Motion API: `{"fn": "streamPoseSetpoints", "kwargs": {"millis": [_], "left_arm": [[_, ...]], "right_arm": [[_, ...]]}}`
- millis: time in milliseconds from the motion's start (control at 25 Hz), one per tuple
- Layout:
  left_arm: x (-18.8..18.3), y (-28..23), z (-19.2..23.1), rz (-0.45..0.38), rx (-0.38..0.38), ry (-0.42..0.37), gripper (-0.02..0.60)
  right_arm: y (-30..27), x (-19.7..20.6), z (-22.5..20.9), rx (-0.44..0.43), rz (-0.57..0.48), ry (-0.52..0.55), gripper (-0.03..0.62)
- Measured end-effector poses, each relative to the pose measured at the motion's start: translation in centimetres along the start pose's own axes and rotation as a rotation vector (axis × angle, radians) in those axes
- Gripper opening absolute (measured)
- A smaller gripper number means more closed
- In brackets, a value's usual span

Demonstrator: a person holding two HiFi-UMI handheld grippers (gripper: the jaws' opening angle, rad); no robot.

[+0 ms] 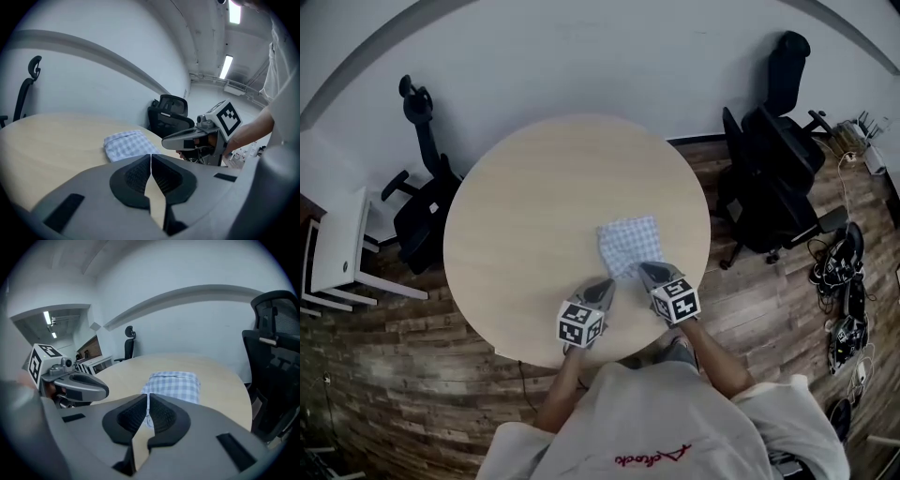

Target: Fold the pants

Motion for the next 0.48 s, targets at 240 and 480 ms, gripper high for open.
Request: {"fn": "streamPoseSetpoints", "kwargs": {"millis": [240,480], "left_arm": [[0.1,-0.6,-3.1,-0.010,-0.004,0.022,0.035],[0.4,0.0,-8.2,-0.020,-0.064,0.012,0.035]], "right_arm": [[3.4,1.8,-0.7,-0.008,-0.047,0.020,0.031],[8.5,4.5,-1.1,-0.048,-0.089,0.050,0.030]]}}
Point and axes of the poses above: the fingertips, and each gripper's own axes: y backward along the fingers, z to its left, x out of its underside, the point moved 4 cm from there along y, backward along the fingers, and after that the axes turned 15 degrees about z, right-handed, at the moved point
